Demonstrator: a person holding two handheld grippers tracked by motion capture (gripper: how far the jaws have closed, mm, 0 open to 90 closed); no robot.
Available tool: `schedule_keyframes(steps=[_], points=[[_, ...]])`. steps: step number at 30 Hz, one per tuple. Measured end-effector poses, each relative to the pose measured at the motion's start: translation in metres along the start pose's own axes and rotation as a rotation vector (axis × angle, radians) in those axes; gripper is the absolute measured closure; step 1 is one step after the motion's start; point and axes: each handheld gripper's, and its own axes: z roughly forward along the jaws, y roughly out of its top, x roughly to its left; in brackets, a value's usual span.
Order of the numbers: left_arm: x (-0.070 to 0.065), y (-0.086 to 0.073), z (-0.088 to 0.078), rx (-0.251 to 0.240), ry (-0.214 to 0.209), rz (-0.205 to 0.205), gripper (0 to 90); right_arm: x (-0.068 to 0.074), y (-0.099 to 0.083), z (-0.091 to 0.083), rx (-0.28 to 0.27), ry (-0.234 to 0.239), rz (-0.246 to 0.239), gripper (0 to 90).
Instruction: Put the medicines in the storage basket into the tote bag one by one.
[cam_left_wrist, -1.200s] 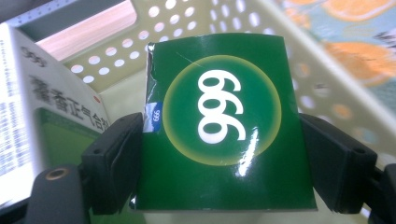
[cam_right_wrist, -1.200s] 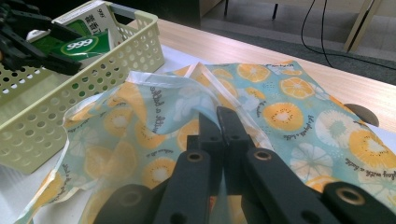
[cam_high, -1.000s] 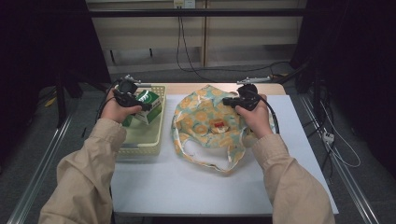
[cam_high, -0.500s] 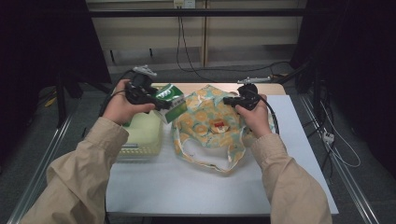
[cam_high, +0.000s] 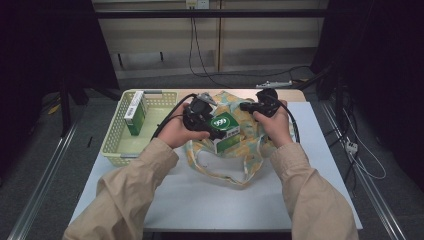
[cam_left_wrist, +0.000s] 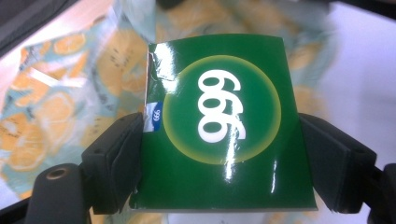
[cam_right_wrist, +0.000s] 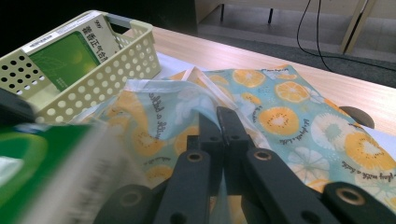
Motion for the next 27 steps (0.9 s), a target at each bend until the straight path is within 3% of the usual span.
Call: schedule_keyframes(steps=[2,3,7,9,11,14,17,22,25,27], points=[[0.004,-0.001,0.014,0.014,0.017,-0.021,19.3,0.001,0.001,-0.001,-0.003,0.001,-0.001,90.0],[0.01,-0.002,0.028,0.018,0.027,-0.073,19.3,0.004,0.001,-0.001,-0.005,0.011,-0.007,90.0],[0.017,-0.002,0.047,0.019,0.064,-0.084,19.3,0.007,0.003,-0.002,-0.009,0.02,-0.01,90.0],[0.018,-0.001,0.057,0.006,0.114,-0.085,19.1,0.008,0.004,-0.004,-0.008,0.02,-0.017,90.0],[0.021,0.0,0.065,-0.029,0.12,-0.119,19.0,0.008,0.005,-0.005,-0.009,0.016,-0.015,90.0],[0.029,0.005,0.071,-0.053,0.135,-0.163,19.0,0.005,0.006,-0.006,-0.014,0.006,-0.007,90.0],[0.037,0.013,0.075,-0.049,0.204,-0.153,19.1,0.003,0.007,-0.007,-0.022,-0.004,-0.002,90.0],[0.05,0.014,0.083,-0.056,0.265,-0.177,18.5,0.003,0.006,-0.003,-0.014,-0.012,0.006,90.0],[0.054,0.01,0.084,-0.08,0.251,-0.214,16.8,0.003,0.005,-0.001,-0.009,-0.018,0.005,90.0],[0.052,0.008,0.08,-0.09,0.248,-0.204,15.2,0.003,0.004,0.001,-0.006,-0.012,0.005,90.0]])
